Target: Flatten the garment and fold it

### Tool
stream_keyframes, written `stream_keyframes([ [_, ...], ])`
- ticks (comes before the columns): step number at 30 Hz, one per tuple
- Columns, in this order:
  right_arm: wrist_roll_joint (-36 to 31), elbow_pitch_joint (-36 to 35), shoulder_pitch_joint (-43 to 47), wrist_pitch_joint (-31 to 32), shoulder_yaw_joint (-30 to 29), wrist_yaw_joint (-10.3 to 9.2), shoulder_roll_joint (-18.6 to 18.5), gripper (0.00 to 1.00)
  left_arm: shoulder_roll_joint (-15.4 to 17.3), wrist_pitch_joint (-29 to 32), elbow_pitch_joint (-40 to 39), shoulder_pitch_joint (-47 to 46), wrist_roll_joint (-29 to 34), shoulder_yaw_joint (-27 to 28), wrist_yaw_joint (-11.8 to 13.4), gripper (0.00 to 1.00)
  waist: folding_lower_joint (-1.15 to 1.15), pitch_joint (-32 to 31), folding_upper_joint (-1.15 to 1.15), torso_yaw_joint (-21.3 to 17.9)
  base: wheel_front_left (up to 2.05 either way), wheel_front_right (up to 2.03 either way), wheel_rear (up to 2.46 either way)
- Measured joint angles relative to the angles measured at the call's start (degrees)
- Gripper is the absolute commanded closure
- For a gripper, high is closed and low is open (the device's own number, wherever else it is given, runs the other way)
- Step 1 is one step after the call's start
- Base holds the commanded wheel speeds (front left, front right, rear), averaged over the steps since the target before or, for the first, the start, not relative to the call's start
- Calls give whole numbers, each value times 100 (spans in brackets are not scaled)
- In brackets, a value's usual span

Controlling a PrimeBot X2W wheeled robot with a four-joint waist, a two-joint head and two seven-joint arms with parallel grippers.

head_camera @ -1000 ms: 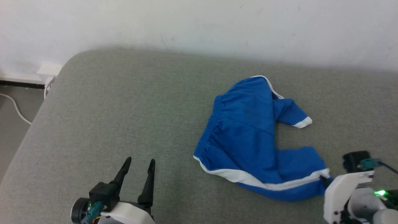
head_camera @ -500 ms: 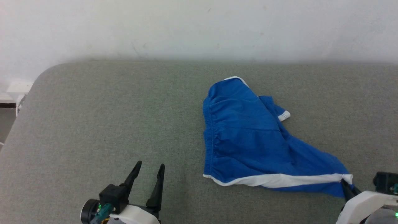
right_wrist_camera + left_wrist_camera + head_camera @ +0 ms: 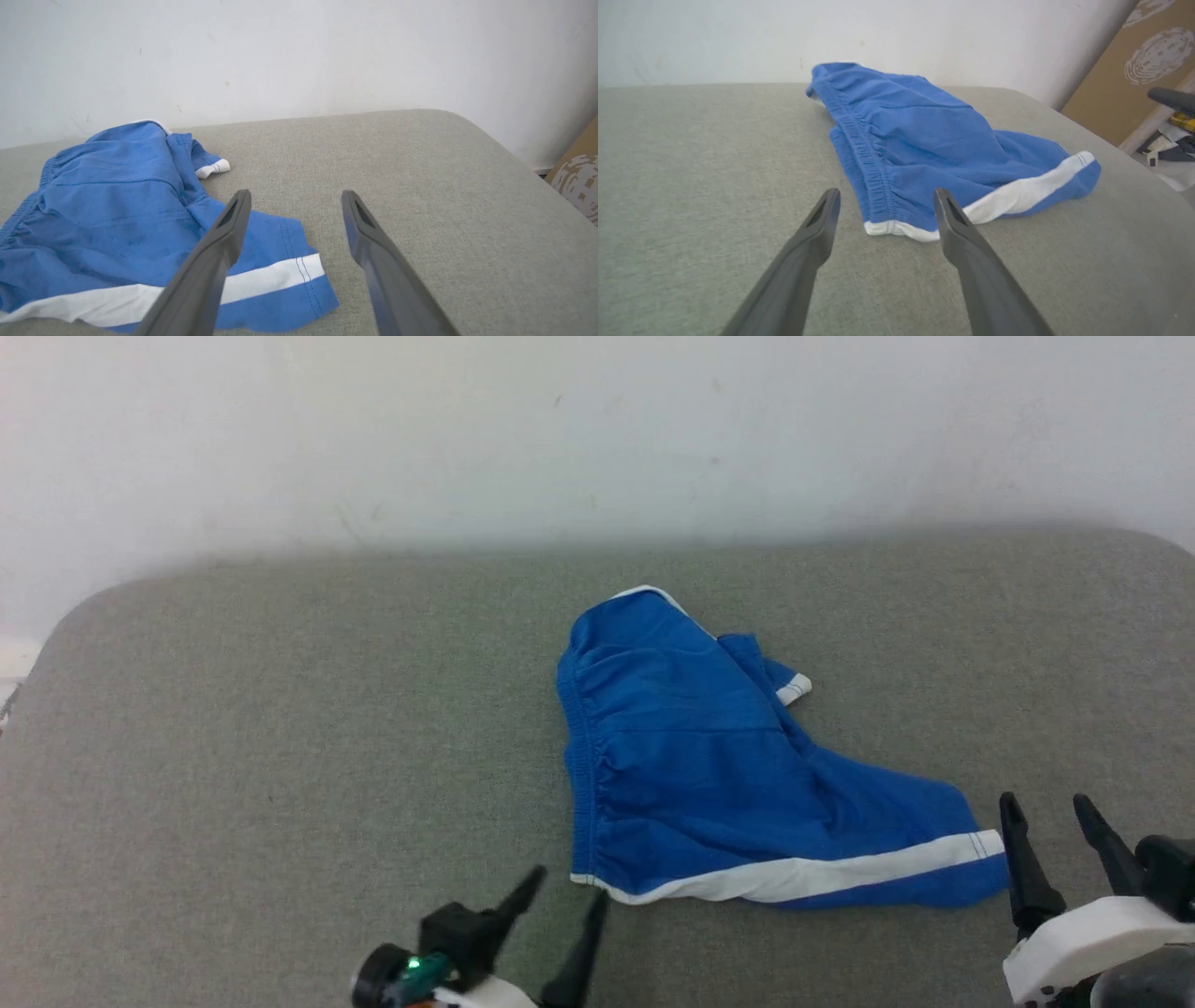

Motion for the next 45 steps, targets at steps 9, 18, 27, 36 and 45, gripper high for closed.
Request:
stream_keyframes([
  [9, -69, -145, 34, -136, -4, 0, 143, 0, 472, 1432, 69, -714, -657, -912, 8, 0, 0, 129, 0, -128, 0, 0, 0],
  [18, -74, -75, 12, -205, 46, 0, 198, 0, 532, 1779, 356, -1083, -677, -855, 115, 0, 1, 425, 0, -253, 0, 0, 0],
  [27, -109, 70, -64, -245, 49, 0, 212, 0, 487, 1492, 611, -1319, -890, -913, 53, 100, 1, 647, 0, -305, 0, 0, 0],
  [36, -109, 225, -89, -252, 25, 0, 218, 0, 654, 390, 141, -1362, -917, -391, 428, 100, 1, 534, 0, -147, 0, 0, 0],
  [45, -99, 371, -34, -122, 155, 0, 218, 0, 945, 274, -259, -557, -1001, -62, 881, 100, 0, 386, 0, 169, 0, 0, 0],
])
